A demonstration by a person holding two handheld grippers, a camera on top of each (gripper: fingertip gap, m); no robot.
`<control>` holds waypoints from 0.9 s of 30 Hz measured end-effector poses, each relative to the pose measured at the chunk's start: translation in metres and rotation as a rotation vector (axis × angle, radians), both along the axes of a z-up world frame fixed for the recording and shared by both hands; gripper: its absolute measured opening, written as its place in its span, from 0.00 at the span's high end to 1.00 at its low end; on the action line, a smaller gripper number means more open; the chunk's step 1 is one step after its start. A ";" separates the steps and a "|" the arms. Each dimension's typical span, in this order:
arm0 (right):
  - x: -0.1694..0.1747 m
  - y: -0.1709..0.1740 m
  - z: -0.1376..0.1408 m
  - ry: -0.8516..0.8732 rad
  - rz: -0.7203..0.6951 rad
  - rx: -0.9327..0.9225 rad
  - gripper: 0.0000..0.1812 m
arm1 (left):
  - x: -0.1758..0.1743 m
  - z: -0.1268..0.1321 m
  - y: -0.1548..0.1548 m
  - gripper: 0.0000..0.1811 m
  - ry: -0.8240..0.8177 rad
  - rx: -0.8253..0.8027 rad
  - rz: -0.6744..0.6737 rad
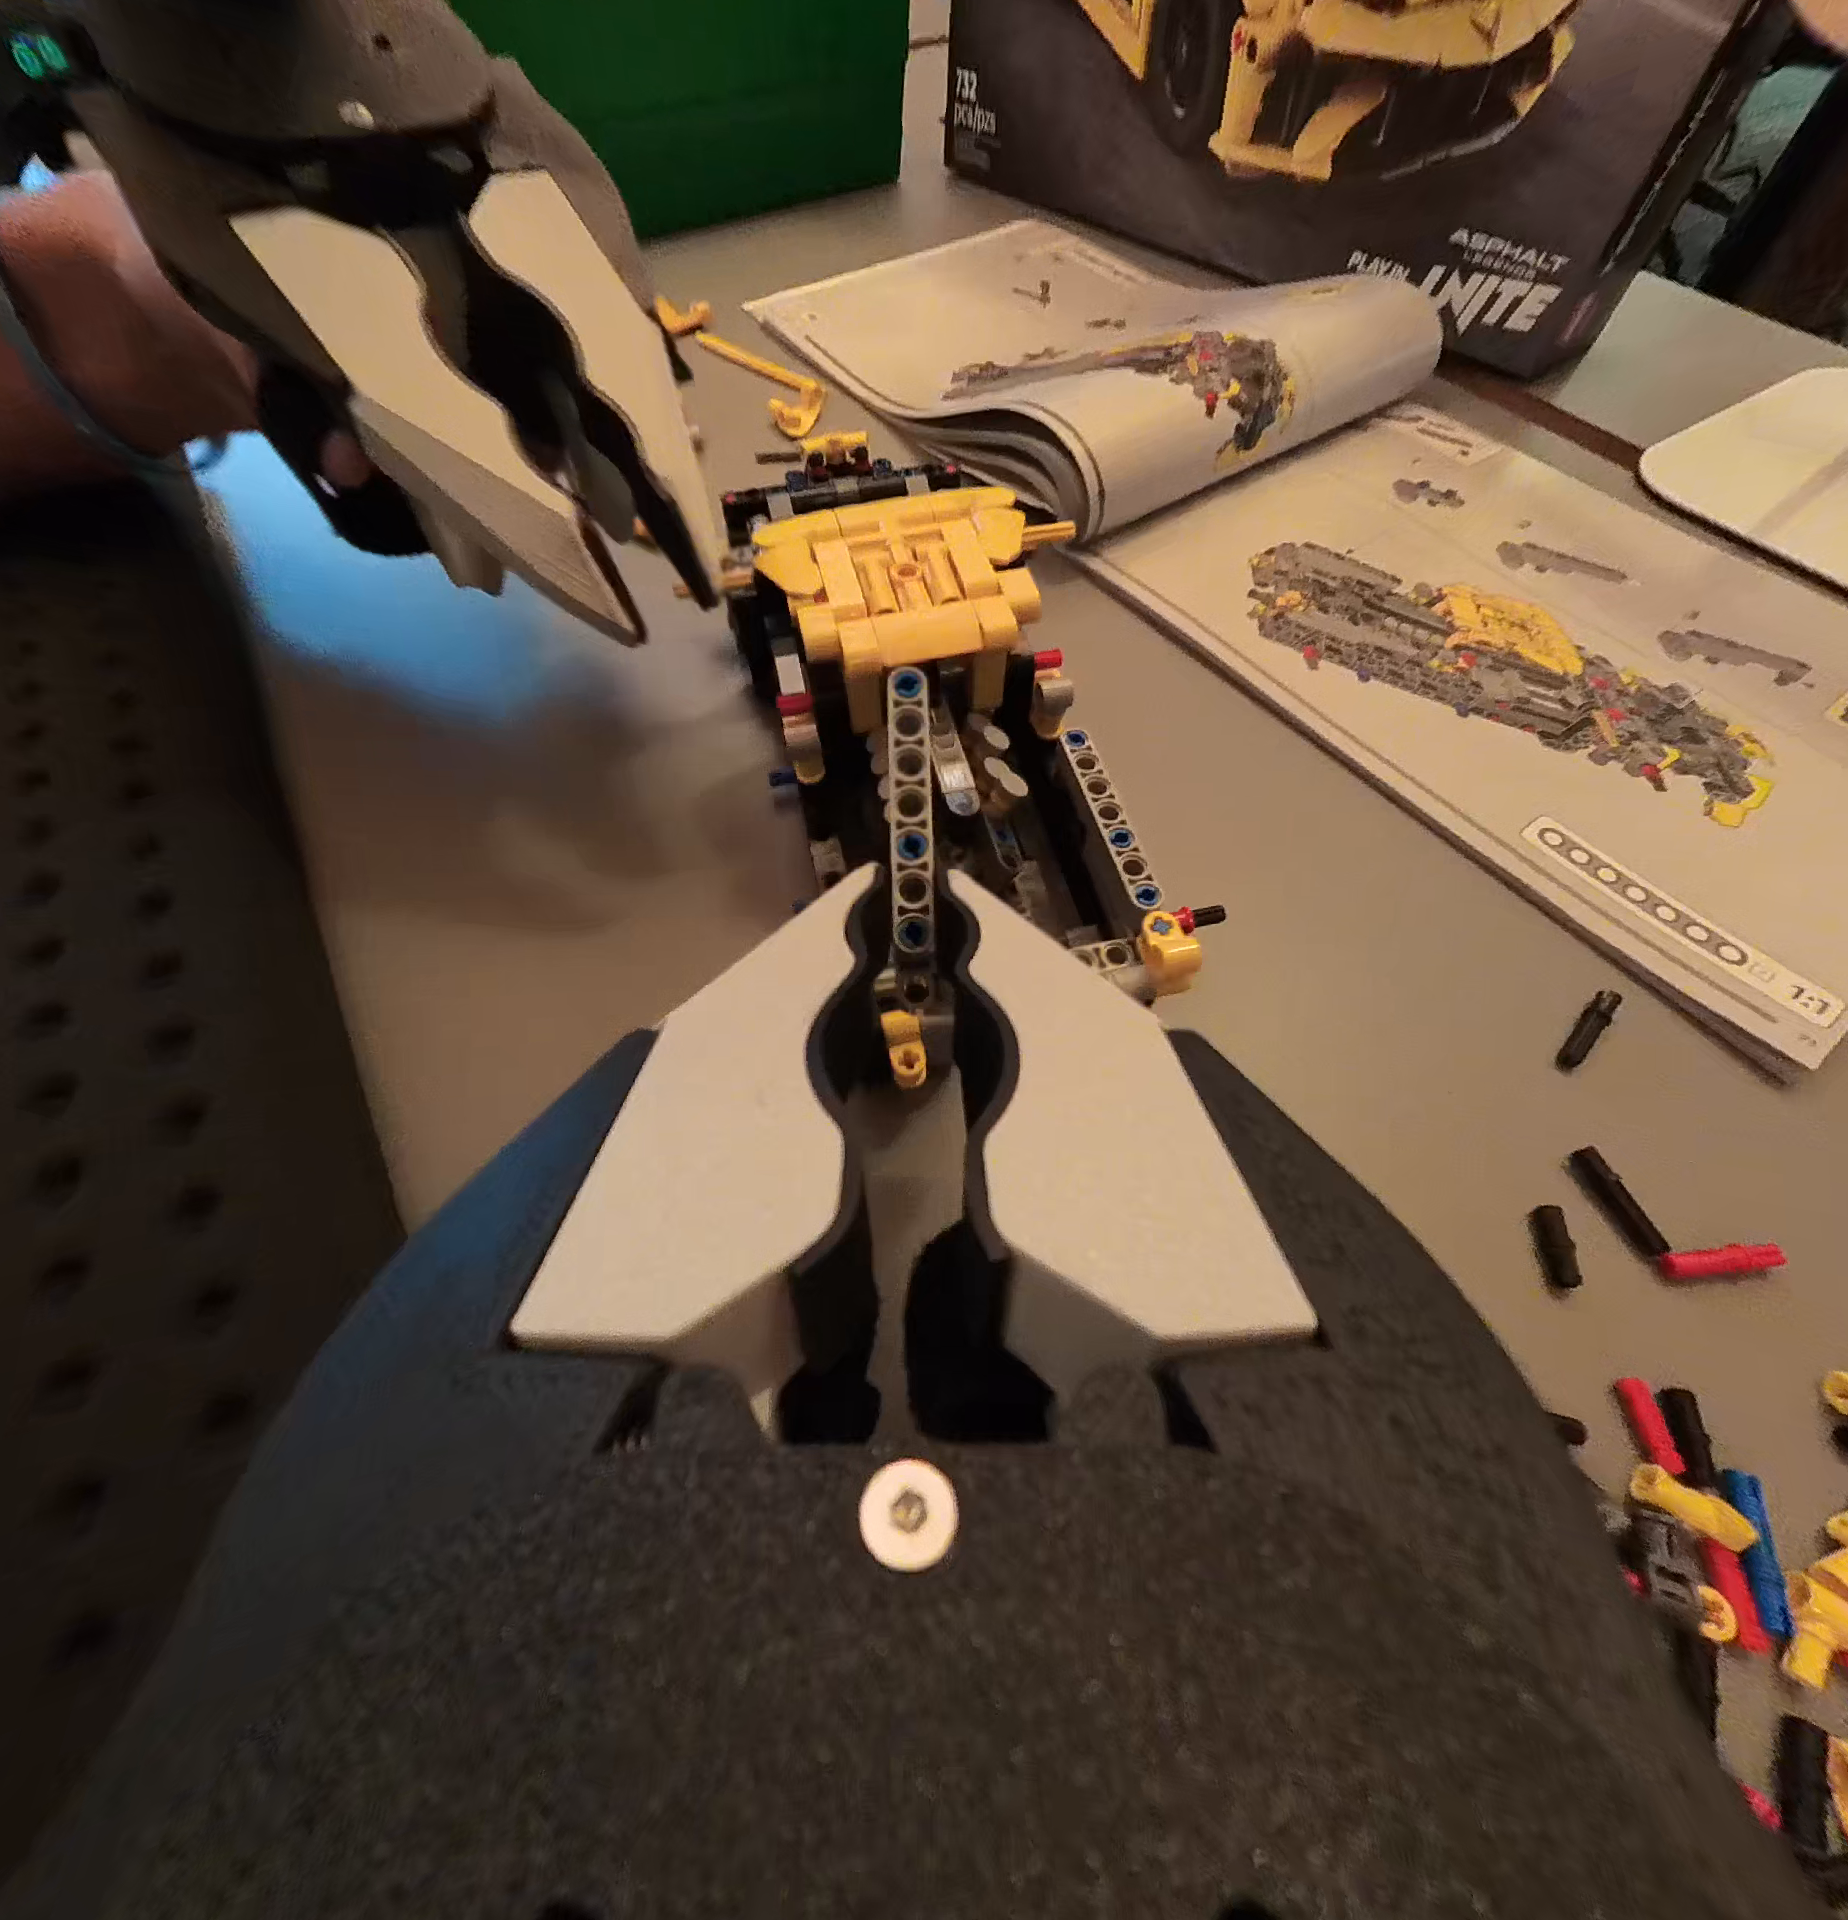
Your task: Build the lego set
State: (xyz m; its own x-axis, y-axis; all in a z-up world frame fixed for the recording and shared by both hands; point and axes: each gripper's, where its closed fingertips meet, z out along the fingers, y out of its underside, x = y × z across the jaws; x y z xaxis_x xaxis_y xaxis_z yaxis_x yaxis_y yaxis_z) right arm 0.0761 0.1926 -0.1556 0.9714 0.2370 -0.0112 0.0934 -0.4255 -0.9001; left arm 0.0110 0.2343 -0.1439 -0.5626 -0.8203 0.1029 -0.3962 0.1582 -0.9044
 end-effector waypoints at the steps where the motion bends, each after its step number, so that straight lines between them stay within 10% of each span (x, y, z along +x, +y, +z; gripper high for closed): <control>1: -0.001 0.001 -0.003 -0.017 0.001 -0.011 0.97 | -0.001 0.002 -0.002 0.90 -0.002 -0.012 -0.009; 27: -0.013 -0.001 -0.024 -0.112 0.136 -0.356 0.96 | 0.017 -0.002 -0.012 0.89 -0.081 0.079 0.088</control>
State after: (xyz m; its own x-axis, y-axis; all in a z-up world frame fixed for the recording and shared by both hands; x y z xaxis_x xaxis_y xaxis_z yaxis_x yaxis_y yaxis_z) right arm 0.0628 0.1914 -0.1797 0.9315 0.3635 -0.0120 0.2591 -0.6863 -0.6797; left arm 0.0281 0.2227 -0.1458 -0.4920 -0.8706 -0.0073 -0.3377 0.1986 -0.9201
